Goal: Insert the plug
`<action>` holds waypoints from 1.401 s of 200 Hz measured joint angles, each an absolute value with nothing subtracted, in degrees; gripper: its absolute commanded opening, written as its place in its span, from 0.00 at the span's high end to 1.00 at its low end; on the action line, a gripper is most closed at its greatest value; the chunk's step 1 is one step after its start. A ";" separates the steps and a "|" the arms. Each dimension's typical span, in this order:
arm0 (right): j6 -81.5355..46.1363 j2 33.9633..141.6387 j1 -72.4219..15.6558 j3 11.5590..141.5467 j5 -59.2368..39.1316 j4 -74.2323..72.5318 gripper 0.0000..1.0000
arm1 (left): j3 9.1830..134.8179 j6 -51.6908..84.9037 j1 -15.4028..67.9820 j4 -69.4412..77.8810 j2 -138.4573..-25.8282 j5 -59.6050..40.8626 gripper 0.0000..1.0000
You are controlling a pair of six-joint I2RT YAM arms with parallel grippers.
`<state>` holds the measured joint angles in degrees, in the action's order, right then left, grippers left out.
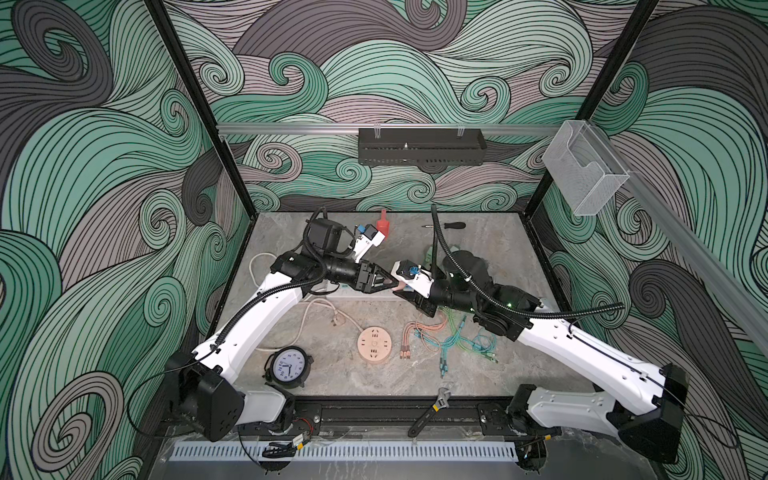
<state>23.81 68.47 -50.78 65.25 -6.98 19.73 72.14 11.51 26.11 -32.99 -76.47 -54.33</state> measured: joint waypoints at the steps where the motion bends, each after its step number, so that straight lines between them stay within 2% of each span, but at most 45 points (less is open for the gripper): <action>1: 23.83 68.47 -50.81 65.25 -6.94 19.73 0.74 | 72.14 11.51 26.13 -33.01 -76.47 -54.33 0.44; 20: 23.97 68.47 -51.05 65.25 -6.26 19.99 0.74 | 72.20 11.05 26.50 -33.32 -76.47 -54.15 0.50; 40: 24.03 68.47 -51.16 65.25 -5.85 20.08 0.73 | 72.23 10.98 26.61 -33.43 -76.47 -54.06 0.51; 73: 24.03 68.47 -51.20 65.19 -4.82 20.03 0.66 | 72.23 10.81 26.83 -33.43 -76.47 -53.93 0.65; 116: 23.97 68.40 -51.22 64.84 -3.60 19.62 0.48 | 72.23 11.14 26.83 -33.45 -76.47 -52.84 0.80; 146: 23.14 66.06 -51.20 62.98 -3.42 19.55 0.43 | 72.23 11.14 26.83 -33.36 -76.47 -52.23 0.89; 165: 21.74 62.92 -51.22 61.80 -3.44 19.73 0.38 | 72.20 11.18 26.83 -33.10 -76.47 -51.81 0.91; 181: 19.75 59.94 -51.22 61.25 -3.44 19.84 0.26 | 72.10 11.40 26.83 -32.38 -76.44 -51.48 0.93; 193: 17.58 57.93 -51.20 61.14 -3.49 20.08 0.21 | 71.90 11.75 26.83 -31.94 -76.40 -51.29 0.94; 223: 11.25 51.96 -51.22 59.90 -5.43 19.75 0.18 | 71.07 12.84 26.83 -30.41 -76.31 -50.70 1.00; 280: -4.43 44.80 -51.20 51.66 -12.45 12.51 0.18 | 67.59 17.10 26.83 -24.10 -74.30 -49.50 1.00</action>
